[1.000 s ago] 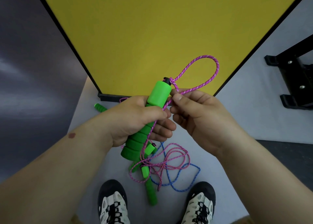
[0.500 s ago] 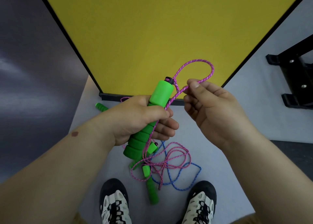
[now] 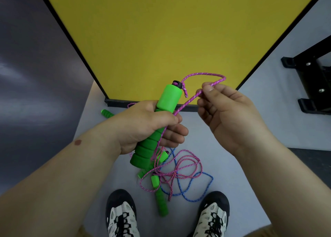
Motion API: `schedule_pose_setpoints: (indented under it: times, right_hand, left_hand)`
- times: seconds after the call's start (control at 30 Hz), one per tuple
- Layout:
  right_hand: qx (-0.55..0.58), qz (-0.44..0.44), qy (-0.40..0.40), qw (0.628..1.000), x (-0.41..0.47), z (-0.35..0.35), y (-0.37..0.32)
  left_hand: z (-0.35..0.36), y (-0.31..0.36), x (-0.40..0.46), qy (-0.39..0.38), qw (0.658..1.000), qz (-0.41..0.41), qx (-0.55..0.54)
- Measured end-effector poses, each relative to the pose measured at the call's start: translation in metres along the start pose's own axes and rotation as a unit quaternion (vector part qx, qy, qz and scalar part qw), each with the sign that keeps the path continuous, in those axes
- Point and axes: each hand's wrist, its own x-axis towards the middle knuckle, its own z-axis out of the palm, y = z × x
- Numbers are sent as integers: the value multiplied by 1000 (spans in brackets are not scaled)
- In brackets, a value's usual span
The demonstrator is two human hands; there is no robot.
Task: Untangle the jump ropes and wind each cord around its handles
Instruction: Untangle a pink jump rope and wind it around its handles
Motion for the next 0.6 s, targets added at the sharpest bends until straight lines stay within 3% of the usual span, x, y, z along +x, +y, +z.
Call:
schedule_pose_setpoints:
  times: [0.13, 0.33, 0.6]
  right_hand:
    - [9, 3, 3, 1000, 0, -1, 1]
    - [-42, 44, -78, 995, -6, 5, 11]
    - [-7, -3, -5, 1000, -1, 1, 6]
  left_hand:
    - [1, 0, 0, -4, 1000, 0, 2]
    - [2, 0, 0, -1, 1000, -1, 0]
    - [0, 1, -1, 5, 1000, -2, -22]
